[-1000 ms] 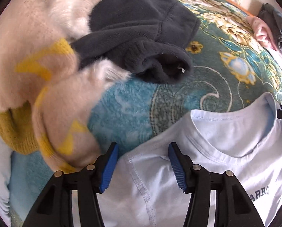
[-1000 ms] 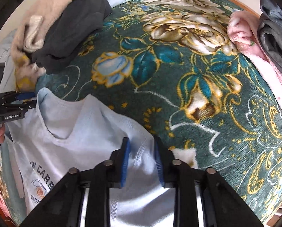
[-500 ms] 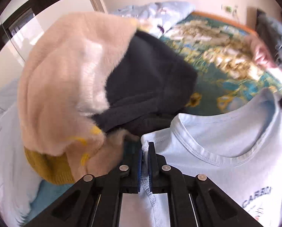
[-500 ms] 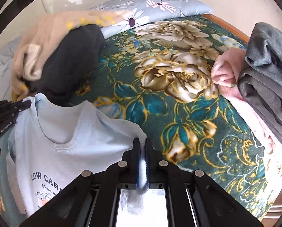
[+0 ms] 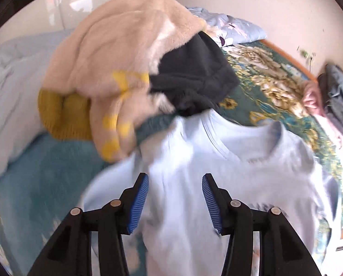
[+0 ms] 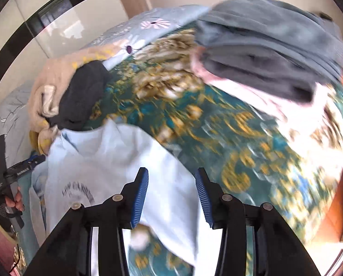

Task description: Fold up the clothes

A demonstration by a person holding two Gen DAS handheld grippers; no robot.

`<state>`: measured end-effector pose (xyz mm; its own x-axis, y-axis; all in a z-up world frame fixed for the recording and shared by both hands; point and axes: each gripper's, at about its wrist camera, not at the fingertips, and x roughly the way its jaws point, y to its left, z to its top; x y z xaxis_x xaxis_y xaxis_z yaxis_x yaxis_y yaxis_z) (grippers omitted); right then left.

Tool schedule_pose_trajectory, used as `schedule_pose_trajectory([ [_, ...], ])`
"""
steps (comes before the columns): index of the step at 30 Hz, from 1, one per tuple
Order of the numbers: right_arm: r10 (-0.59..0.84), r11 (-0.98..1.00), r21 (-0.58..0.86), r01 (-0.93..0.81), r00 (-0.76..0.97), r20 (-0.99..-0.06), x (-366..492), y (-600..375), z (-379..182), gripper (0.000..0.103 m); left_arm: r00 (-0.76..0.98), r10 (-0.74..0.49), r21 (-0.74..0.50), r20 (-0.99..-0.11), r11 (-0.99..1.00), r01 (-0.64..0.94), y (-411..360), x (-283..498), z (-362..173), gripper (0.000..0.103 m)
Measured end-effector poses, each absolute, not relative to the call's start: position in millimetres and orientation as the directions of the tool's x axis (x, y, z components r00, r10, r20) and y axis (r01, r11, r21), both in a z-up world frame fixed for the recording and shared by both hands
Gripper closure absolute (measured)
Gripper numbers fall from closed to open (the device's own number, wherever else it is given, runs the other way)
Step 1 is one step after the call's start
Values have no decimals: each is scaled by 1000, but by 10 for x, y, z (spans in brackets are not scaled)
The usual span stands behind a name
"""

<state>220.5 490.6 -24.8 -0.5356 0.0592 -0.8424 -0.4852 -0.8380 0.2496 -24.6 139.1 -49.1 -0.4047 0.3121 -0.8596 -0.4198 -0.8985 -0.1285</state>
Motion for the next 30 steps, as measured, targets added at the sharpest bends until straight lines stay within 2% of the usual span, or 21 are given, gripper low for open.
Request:
schedule_pose_trajectory([
  [2,55,-810,258,-527,-506,-861,2601,4876,-303,59,-368,353,-195,-860,-895,-402,1298,-55,-509,50],
  [5,-38,-772,313,-553,-451,-892,3009,4681,-542,59,-311,414,-292,-855,-882,-370,1178,193,-529,50],
  [7,-81,-792,288,-539,-374,-924,3075,4497,-773,59,-273,453,-345,-849,-866,-363,1179,324,-473,50],
  [12,-54,-794,189,-578,-241,-969,3089,4354,-1094,59,-332,508,-353,-795,-832,-429,1130,592,15,50],
  [13,-40,-781,172,-601,-227,-973,3094,4370,-1118,64,-337,517,-357,-787,-827,-434,1110,610,84,50],
  [14,-22,-767,155,-622,-215,-976,3107,4389,-1129,77,-341,521,-360,-782,-826,-434,1078,616,129,50],
  [16,9,-738,125,-663,-194,-981,3136,4431,-1147,93,-351,525,-365,-775,-826,-429,1004,617,198,50],
  [19,-29,-661,205,-722,-249,-968,3262,4558,-1085,98,-359,531,-371,-767,-825,-427,929,626,222,50],
  [22,-78,-589,323,-740,-346,-935,3417,4667,-930,99,-336,541,-379,-771,-814,-441,926,711,168,50],
  [26,-141,-508,485,-712,-487,-862,3547,4771,-661,99,-287,548,-392,-785,-799,-455,1004,857,50,50],
  [30,-182,-495,562,-663,-554,-813,3365,4725,-433,99,-223,603,-451,-766,-751,-482,1123,975,40,50],
])
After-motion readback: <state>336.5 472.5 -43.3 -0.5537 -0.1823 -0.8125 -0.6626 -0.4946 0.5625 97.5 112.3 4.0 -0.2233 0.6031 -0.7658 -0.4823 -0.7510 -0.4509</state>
